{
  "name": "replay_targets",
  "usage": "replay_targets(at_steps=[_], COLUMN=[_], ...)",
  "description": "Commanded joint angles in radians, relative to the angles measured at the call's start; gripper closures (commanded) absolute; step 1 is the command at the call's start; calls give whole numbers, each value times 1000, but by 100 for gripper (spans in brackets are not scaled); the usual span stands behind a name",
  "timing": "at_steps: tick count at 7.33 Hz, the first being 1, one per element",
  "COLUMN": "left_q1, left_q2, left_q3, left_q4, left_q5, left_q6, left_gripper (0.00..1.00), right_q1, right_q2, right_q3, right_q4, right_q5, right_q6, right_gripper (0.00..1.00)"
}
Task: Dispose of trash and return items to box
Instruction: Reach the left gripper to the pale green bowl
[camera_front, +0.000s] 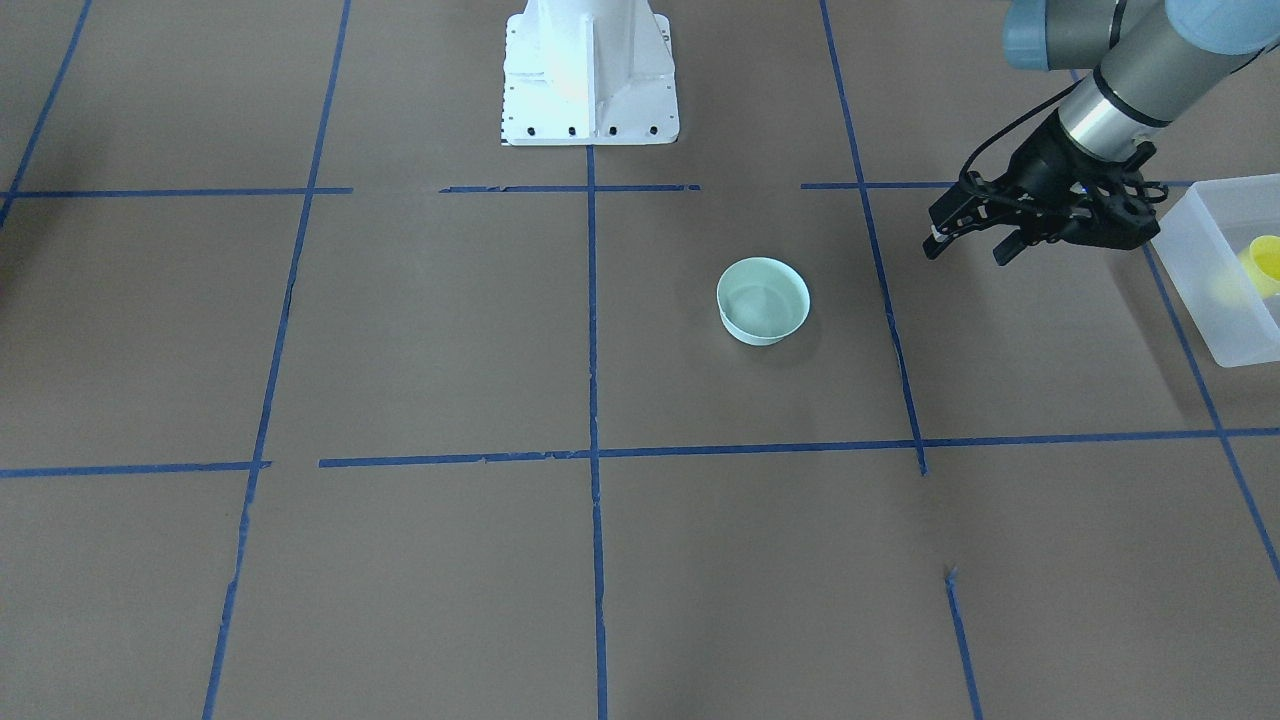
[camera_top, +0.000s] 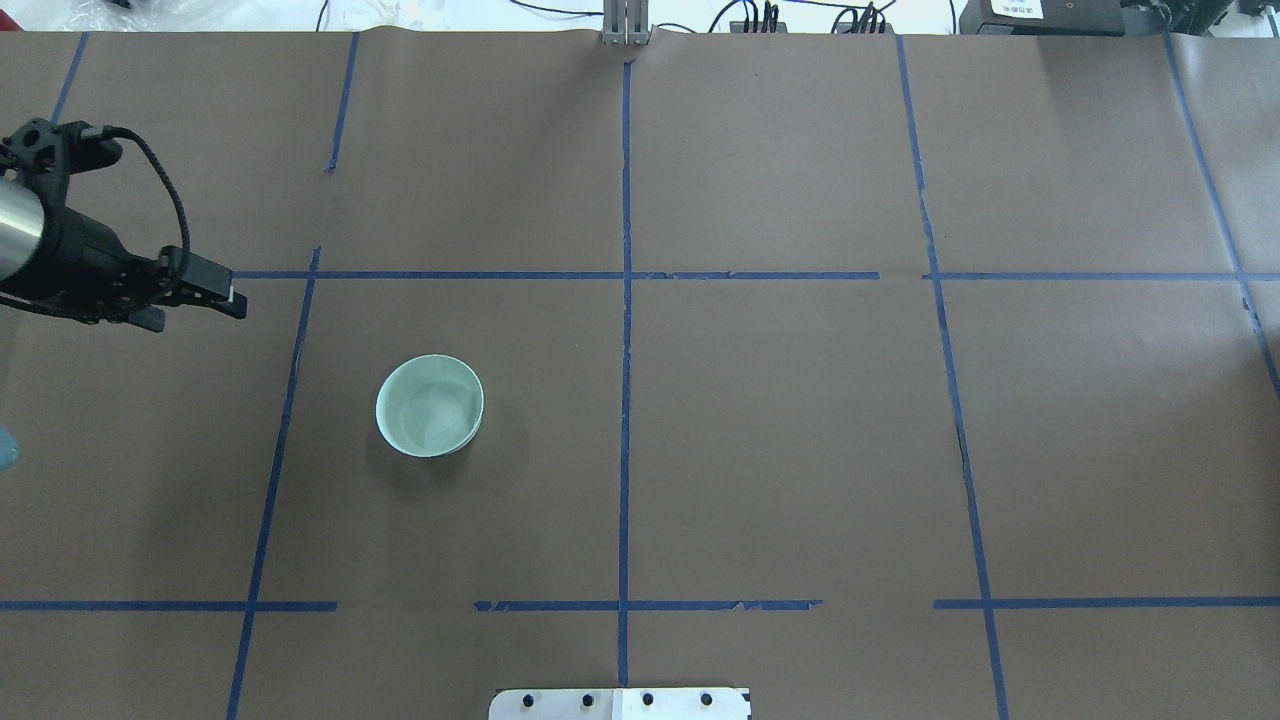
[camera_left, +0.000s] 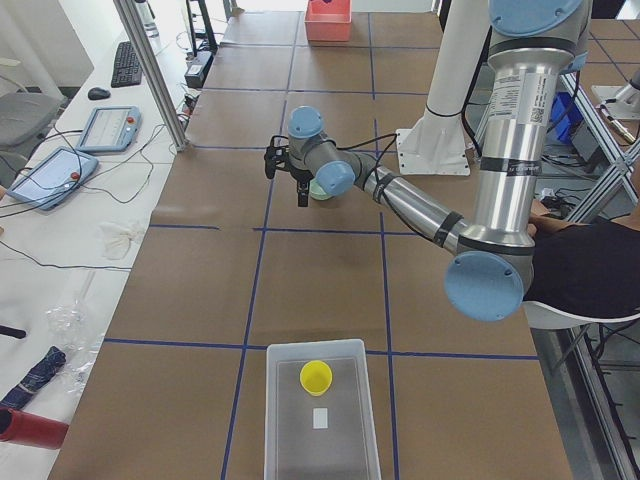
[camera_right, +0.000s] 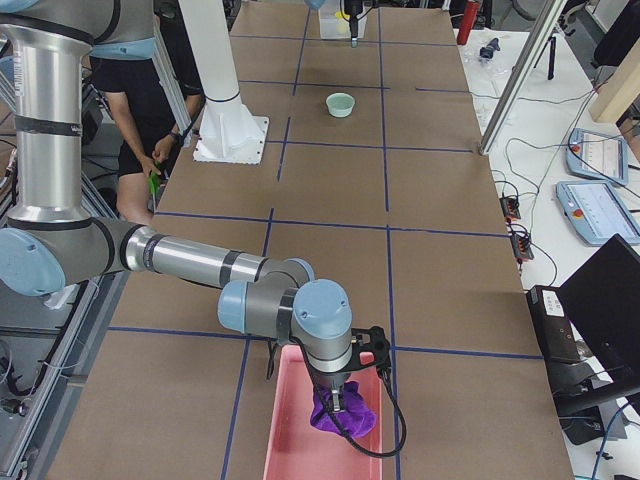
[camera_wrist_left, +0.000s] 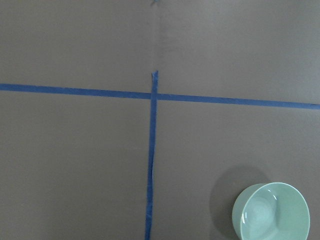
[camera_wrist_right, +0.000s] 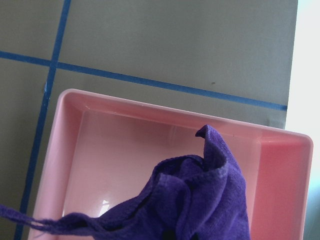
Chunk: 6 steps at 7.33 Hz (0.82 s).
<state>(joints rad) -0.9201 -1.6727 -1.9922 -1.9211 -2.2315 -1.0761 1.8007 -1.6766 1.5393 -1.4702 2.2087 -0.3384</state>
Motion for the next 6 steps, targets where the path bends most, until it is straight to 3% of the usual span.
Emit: replay_targets(at_steps=[1, 3, 4, 5, 6], left_q1=[123, 197, 280, 352, 360], left_q2=[-68, -79, -117, -146, -183], left_q3=[0, -6, 9, 67, 129], left_q4=[-13, -13, -7, -4, -4], left_q5=[107, 145, 215, 304, 340], left_q6=[-141, -213, -285, -321, -329], left_gripper=[0, 0, 0, 0, 0], right_q1=[0, -1, -4, -4, -21], right_q2=[-21, -44, -48, -52, -48], right_q3=[-19, 30, 65, 105, 116], right_q4=[10, 11, 13, 10, 13], right_q5=[110, 117, 120, 123, 134], right_q6=[7, 12, 13, 19, 139], right_gripper=[0, 0, 0, 0, 0])
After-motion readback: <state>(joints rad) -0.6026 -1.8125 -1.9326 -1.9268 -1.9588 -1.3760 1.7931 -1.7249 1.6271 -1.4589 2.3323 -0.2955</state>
